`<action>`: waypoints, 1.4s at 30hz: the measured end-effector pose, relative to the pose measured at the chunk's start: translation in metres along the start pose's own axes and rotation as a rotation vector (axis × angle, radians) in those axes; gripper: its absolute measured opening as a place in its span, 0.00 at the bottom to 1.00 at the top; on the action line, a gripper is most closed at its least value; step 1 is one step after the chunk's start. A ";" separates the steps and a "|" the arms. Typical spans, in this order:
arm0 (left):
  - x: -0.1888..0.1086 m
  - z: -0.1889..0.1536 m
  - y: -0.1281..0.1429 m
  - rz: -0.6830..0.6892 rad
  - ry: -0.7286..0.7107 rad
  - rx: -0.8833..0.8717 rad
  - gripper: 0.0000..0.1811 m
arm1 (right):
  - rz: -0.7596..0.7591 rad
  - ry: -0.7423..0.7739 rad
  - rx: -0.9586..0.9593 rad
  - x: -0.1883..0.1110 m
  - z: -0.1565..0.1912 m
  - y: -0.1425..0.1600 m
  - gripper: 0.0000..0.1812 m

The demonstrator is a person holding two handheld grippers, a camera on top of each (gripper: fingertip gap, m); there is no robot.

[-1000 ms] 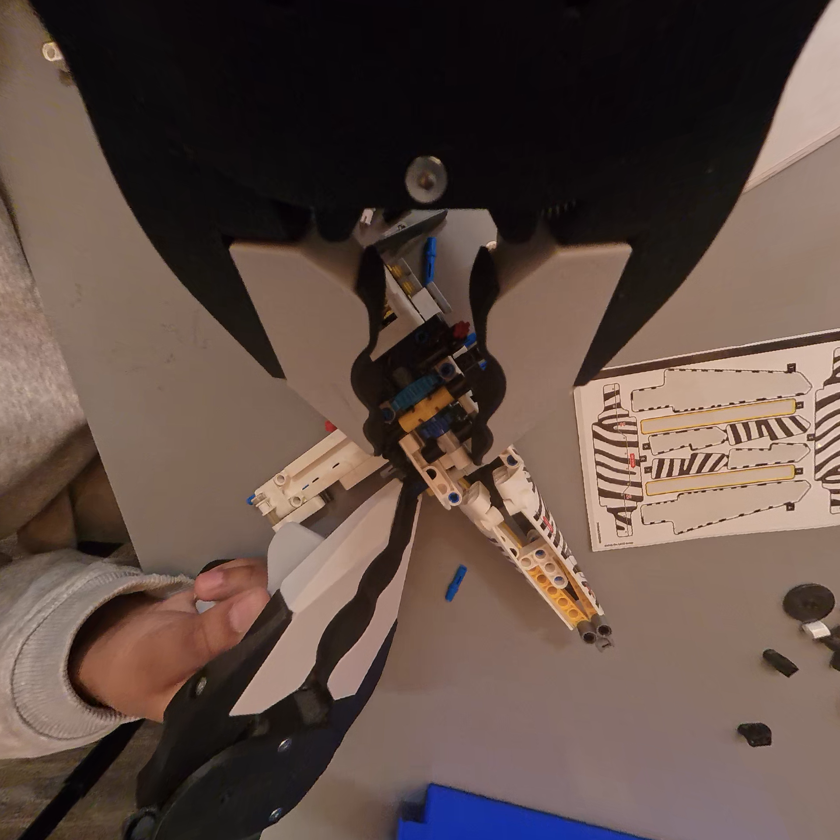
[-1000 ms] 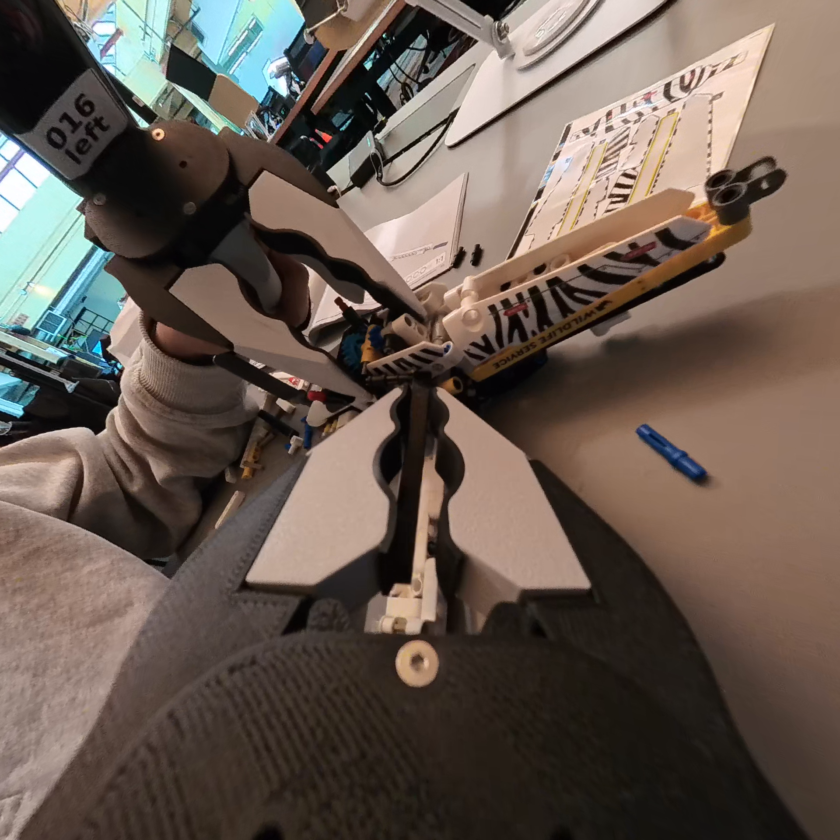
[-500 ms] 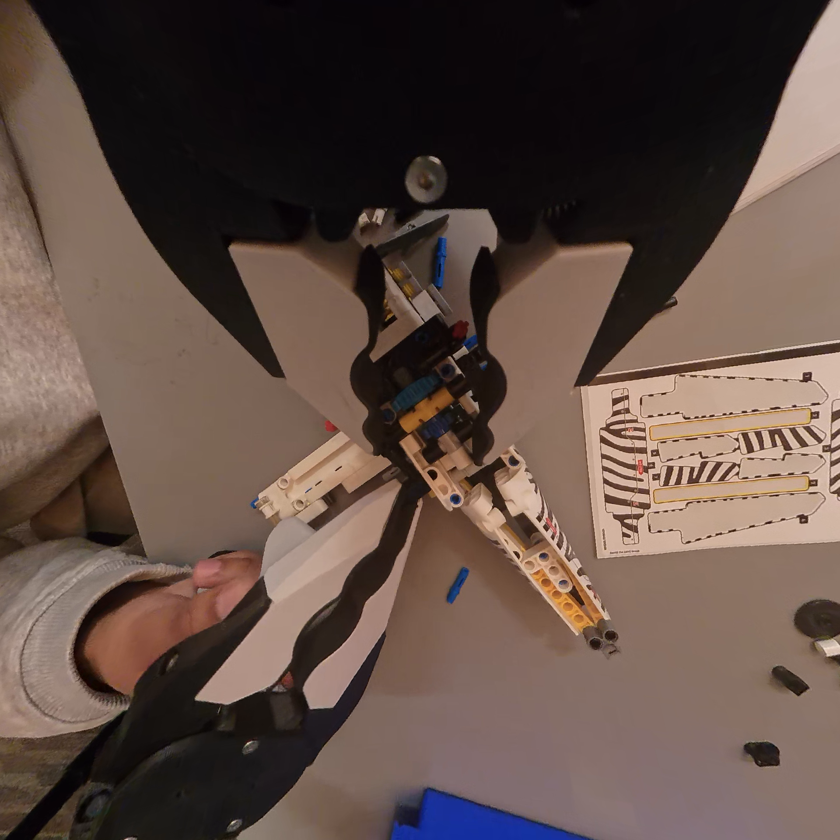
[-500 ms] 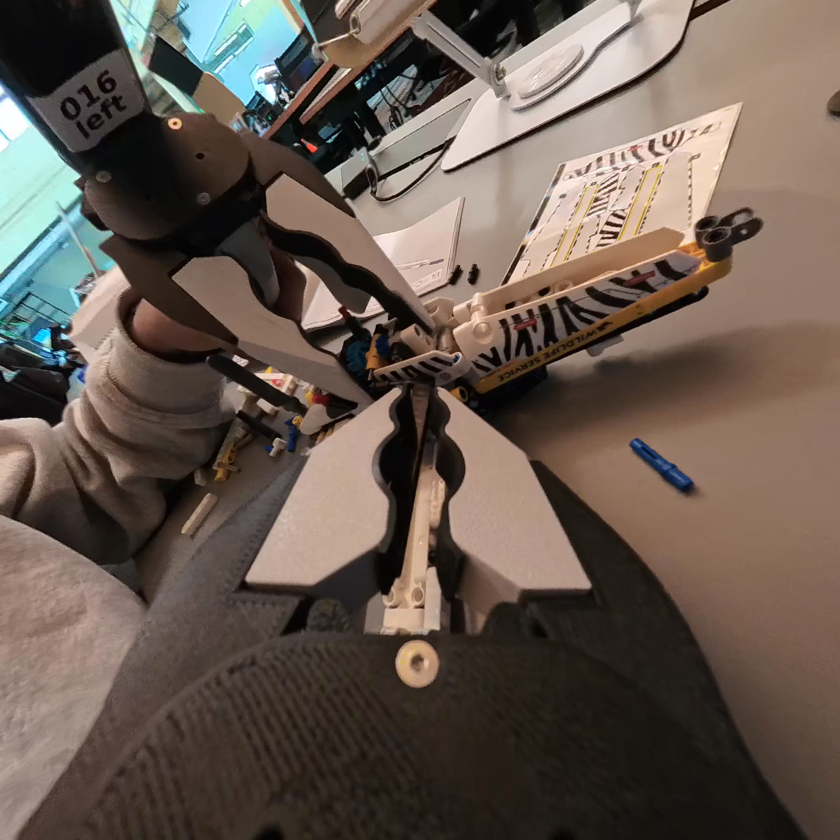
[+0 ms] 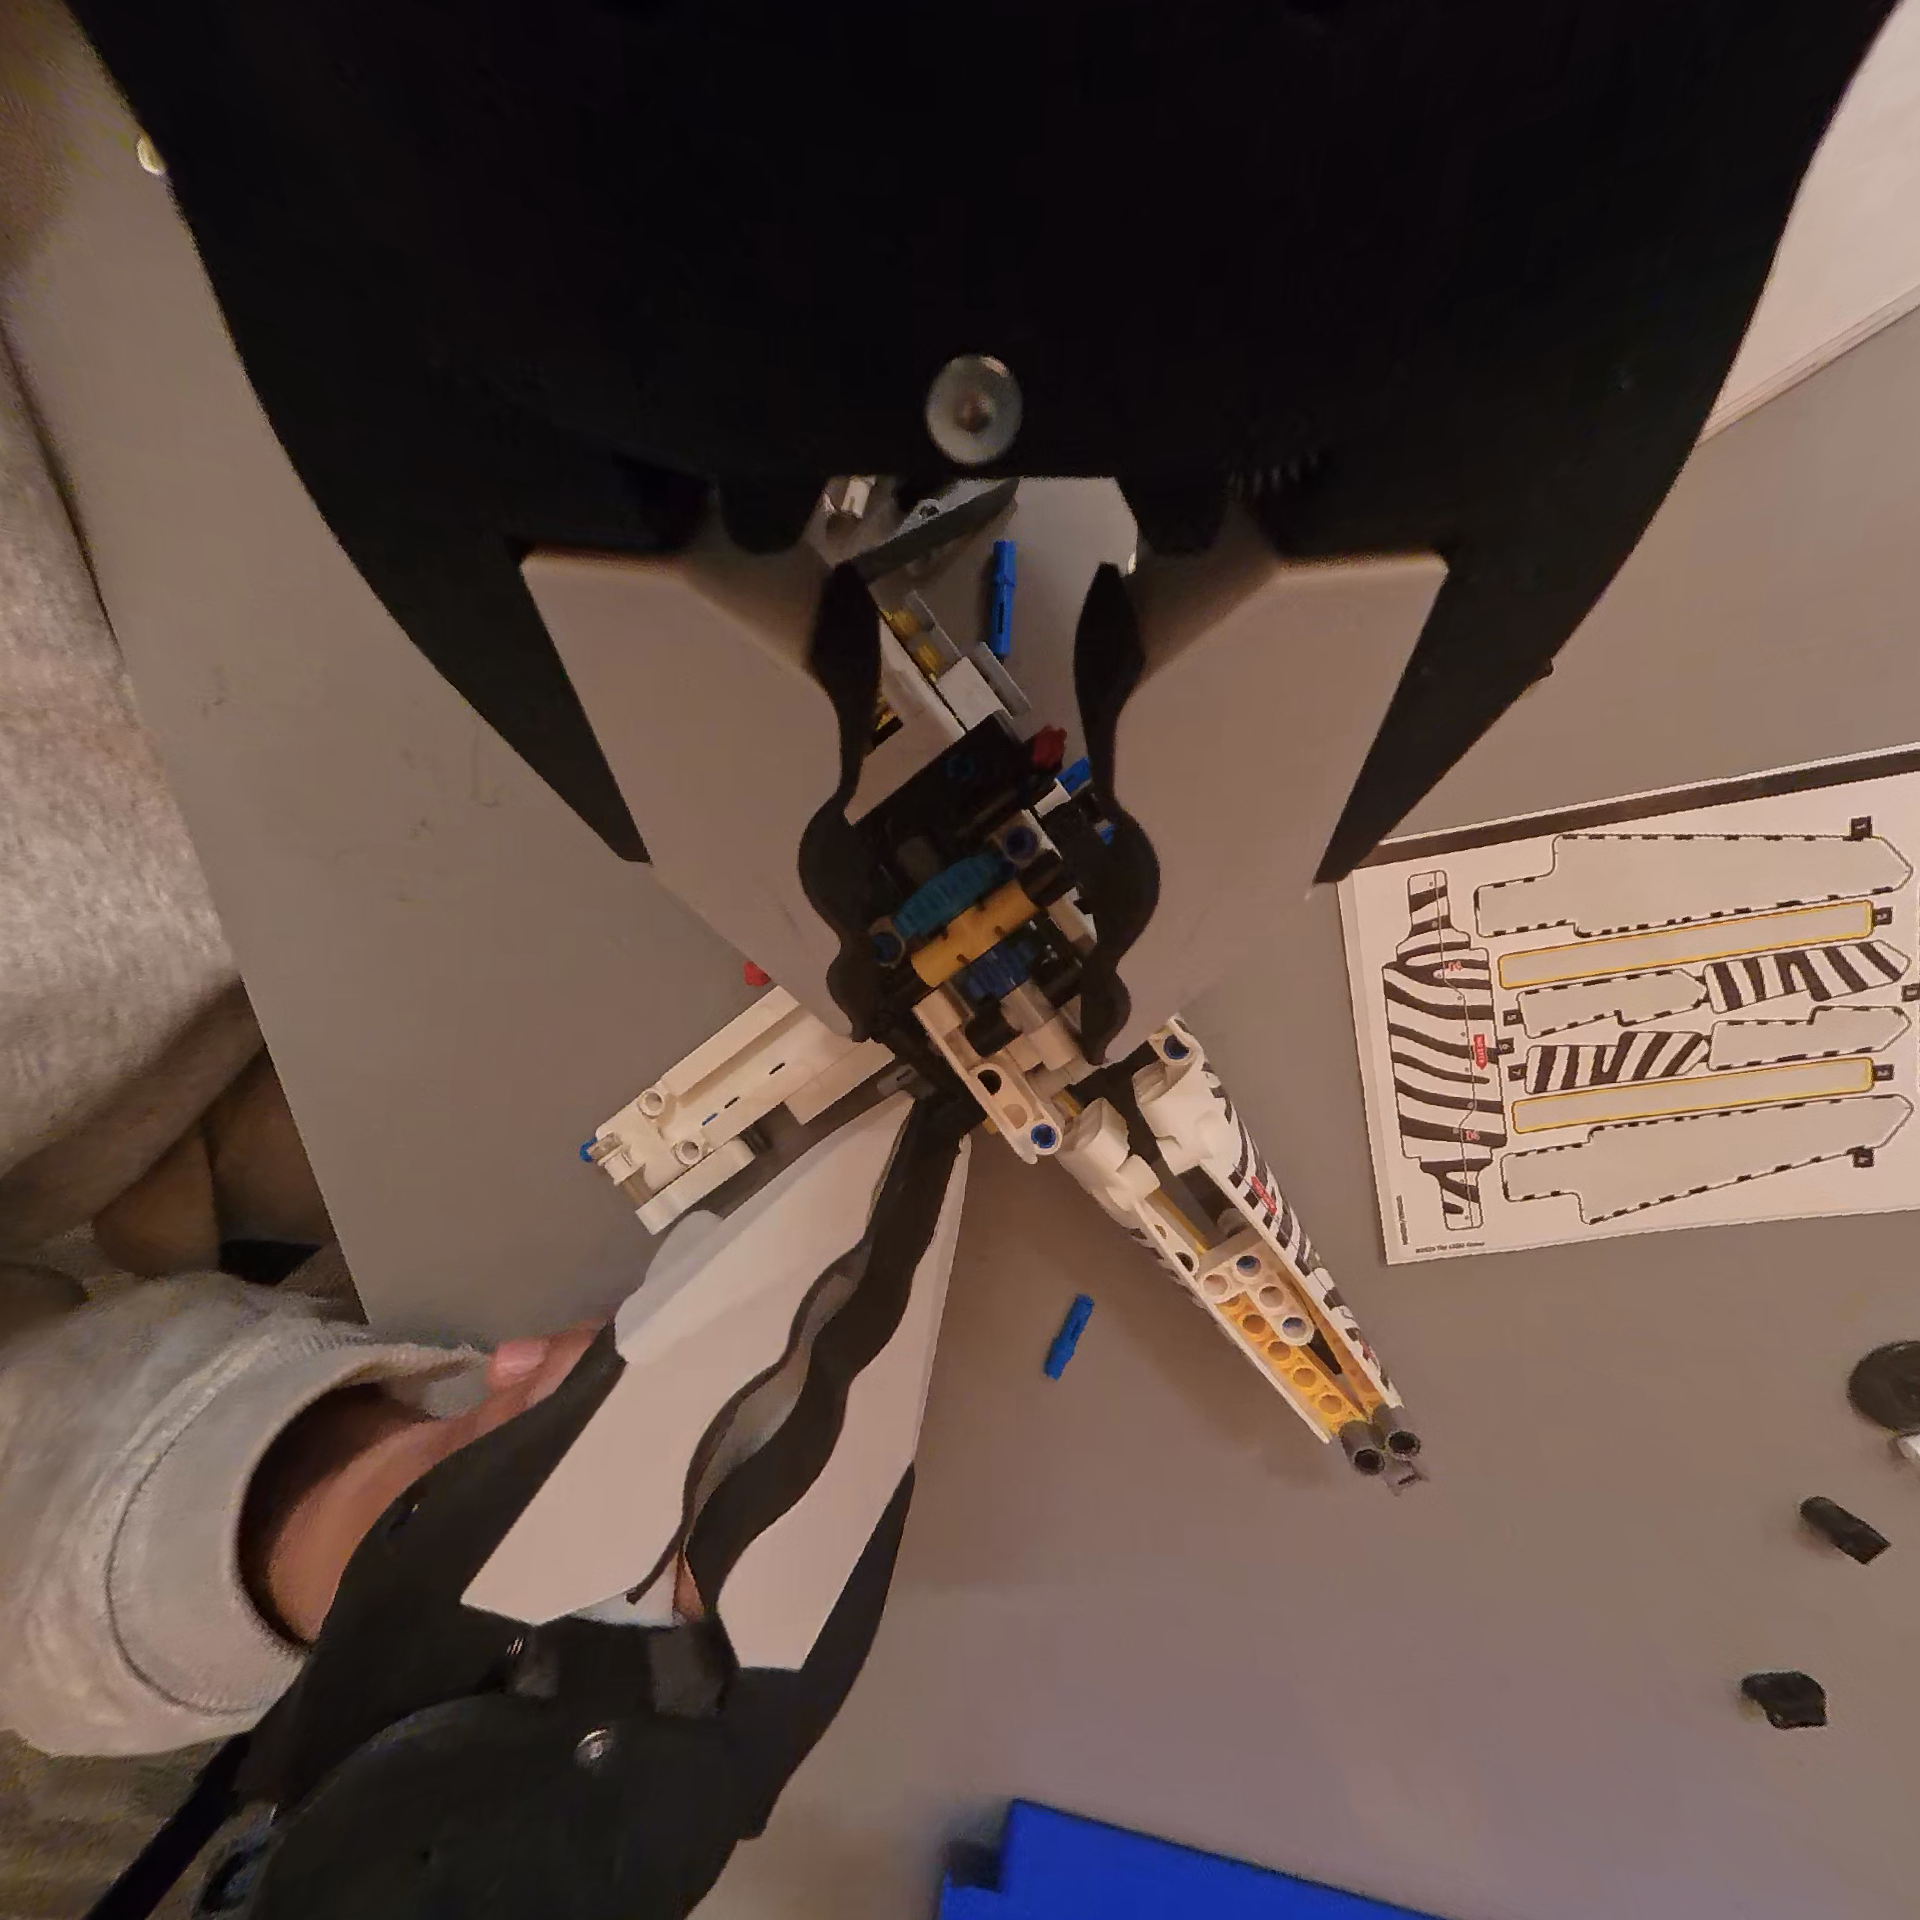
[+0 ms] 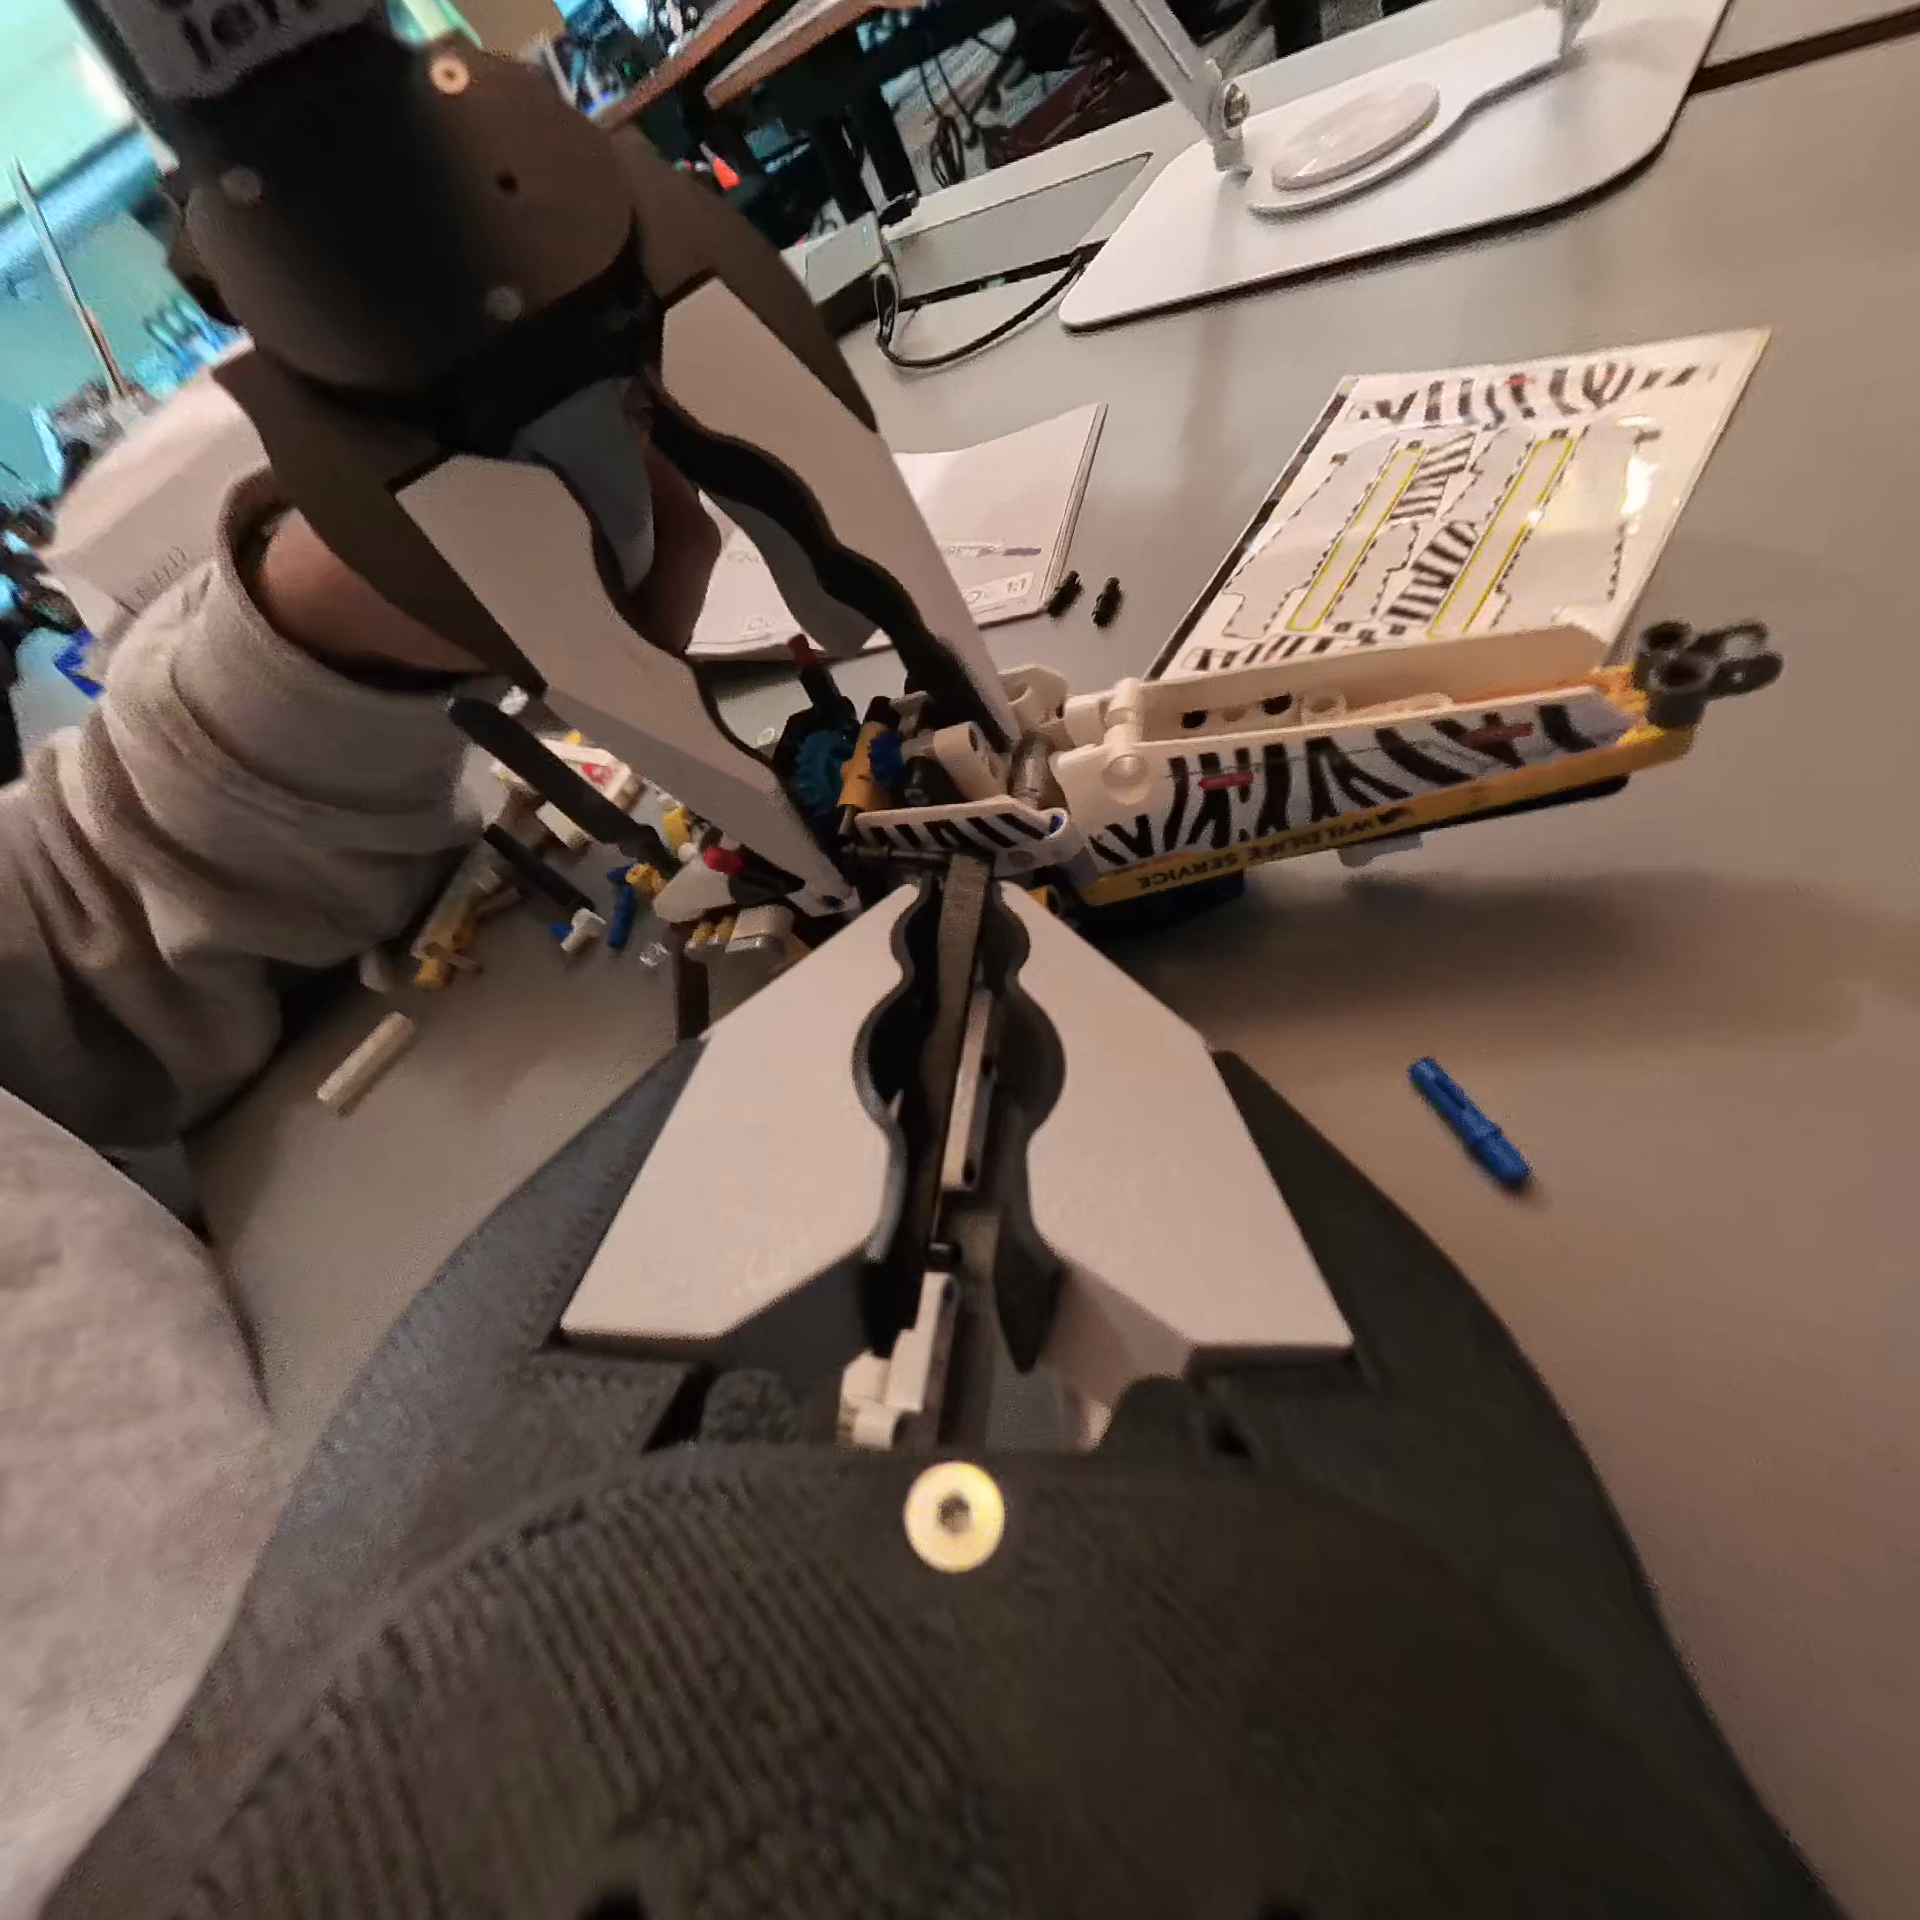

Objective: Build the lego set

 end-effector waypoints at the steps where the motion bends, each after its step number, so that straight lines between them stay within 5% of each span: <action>1: 0.000 0.000 0.000 -0.002 0.004 -0.003 0.21 | 0.000 0.001 -0.019 0.000 0.000 0.000 0.04; 24: 0.000 0.003 0.001 -0.029 0.018 -0.017 0.21 | -0.013 0.000 -0.056 0.001 0.004 -0.002 0.04; 29: 0.000 0.002 0.000 -0.027 0.006 -0.012 0.21 | 0.001 -0.046 -0.062 -0.012 -0.002 -0.002 0.11; 34: 0.000 0.003 0.000 -0.031 0.008 -0.016 0.21 | 0.060 -0.069 -0.043 -0.030 -0.009 -0.001 0.15; 42: 0.000 0.002 0.000 -0.029 0.001 -0.018 0.21 | 0.216 0.006 -0.138 -0.026 -0.014 0.019 0.06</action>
Point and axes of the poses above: each gripper's, where its closed fingertips meet, x out along the fingers, y out of its underside, z = x × y across the jaws, the point moved 5 cm from there along -x, back along the fingers, and after that the axes turned 7 degrees about y, right-handed, at the moved point
